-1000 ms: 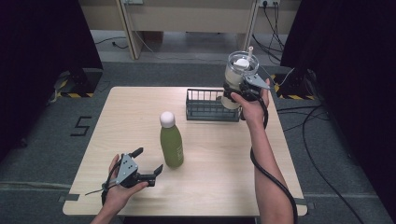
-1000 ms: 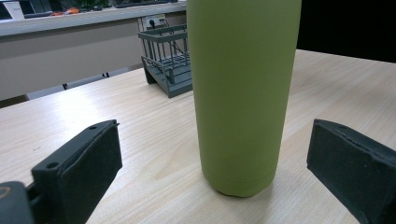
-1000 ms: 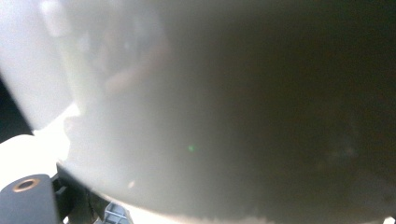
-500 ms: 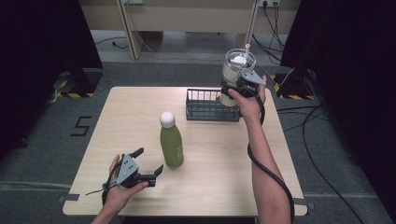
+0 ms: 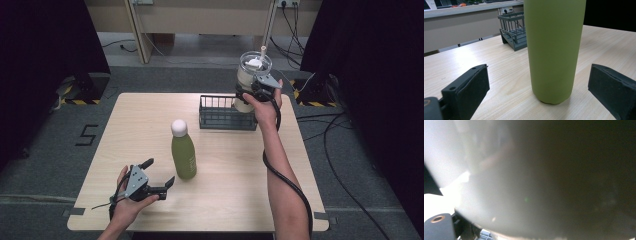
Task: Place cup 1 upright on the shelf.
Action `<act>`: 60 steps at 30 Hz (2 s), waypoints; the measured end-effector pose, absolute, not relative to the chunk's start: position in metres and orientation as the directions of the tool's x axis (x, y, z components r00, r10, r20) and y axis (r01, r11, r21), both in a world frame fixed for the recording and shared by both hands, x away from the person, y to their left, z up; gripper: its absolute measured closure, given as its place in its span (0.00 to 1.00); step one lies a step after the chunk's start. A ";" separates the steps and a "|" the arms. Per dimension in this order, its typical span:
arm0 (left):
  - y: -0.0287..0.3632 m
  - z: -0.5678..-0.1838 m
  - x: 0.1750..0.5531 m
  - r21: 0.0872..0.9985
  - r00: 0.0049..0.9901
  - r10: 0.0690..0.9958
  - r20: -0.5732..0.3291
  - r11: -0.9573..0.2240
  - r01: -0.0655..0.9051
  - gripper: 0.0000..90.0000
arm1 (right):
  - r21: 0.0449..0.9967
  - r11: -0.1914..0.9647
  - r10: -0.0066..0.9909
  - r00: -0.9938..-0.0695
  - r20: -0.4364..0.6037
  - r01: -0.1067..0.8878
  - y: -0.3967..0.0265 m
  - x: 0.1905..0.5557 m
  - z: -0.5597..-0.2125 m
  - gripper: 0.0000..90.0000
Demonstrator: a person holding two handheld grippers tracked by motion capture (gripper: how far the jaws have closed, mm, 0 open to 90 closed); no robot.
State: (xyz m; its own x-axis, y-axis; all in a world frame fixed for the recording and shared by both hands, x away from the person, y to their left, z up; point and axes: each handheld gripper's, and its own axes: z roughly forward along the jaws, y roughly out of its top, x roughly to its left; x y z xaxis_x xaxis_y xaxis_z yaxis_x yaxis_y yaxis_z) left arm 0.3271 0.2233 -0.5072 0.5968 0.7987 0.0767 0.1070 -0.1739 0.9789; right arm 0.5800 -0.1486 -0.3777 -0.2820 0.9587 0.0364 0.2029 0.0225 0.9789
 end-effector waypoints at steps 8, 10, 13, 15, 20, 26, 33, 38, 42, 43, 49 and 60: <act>0.223 -0.507 0.327 0.979 0.599 0.797 0.078 -0.175 0.106 0.03 | 0.978 0.022 0.962 -0.272 0.036 0.208 -0.150 0.585 -0.378 0.11; 0.223 -0.507 0.327 0.979 0.598 0.798 0.077 -0.175 0.107 0.03 | 0.978 0.025 0.962 -0.271 0.033 0.207 -0.151 0.586 -0.378 0.11; 0.222 -0.508 0.327 0.979 0.599 0.797 0.077 -0.175 0.108 0.03 | 0.977 0.025 0.962 -0.269 0.034 0.213 -0.150 0.587 -0.380 0.11; 0.222 -0.508 0.327 0.979 0.599 0.797 0.077 -0.175 0.107 0.03 | 0.977 0.030 0.962 -0.271 0.029 0.212 -0.149 0.588 -0.381 0.11; 0.223 -0.508 0.327 0.979 0.598 0.798 0.076 -0.174 0.109 0.03 | 0.976 0.039 0.961 -0.274 0.022 0.214 -0.147 0.590 -0.383 0.11; 0.224 -0.508 0.327 0.979 0.598 0.798 0.074 -0.173 0.110 0.03 | 0.973 0.051 0.962 -0.274 0.014 0.226 -0.144 0.593 -0.388 0.11; 0.224 -0.508 0.327 0.979 0.599 0.798 0.074 -0.173 0.109 0.03 | 0.969 0.066 0.961 -0.276 0.002 0.239 -0.141 0.595 -0.397 0.11; 0.223 -0.508 0.327 0.979 0.600 0.797 0.074 -0.174 0.110 0.03 | 0.964 0.067 0.964 -0.266 0.004 0.258 -0.141 0.596 -0.405 0.11; 0.223 -0.508 0.327 0.979 0.600 0.796 0.074 -0.174 0.110 0.03 | 0.961 0.071 0.964 -0.265 0.003 0.266 -0.142 0.597 -0.410 0.11; 0.223 -0.508 0.327 0.979 0.601 0.796 0.073 -0.173 0.110 0.03 | 0.961 0.069 0.964 -0.264 0.005 0.269 -0.141 0.597 -0.412 0.11; 0.223 -0.508 0.327 0.978 0.601 0.796 0.073 -0.174 0.111 0.03 | 0.958 0.071 0.966 -0.259 0.004 0.279 -0.141 0.598 -0.418 0.11; 0.222 -0.509 0.327 0.978 0.602 0.795 0.072 -0.174 0.113 0.03 | 0.956 0.085 0.965 -0.261 -0.009 0.281 -0.140 0.599 -0.423 0.11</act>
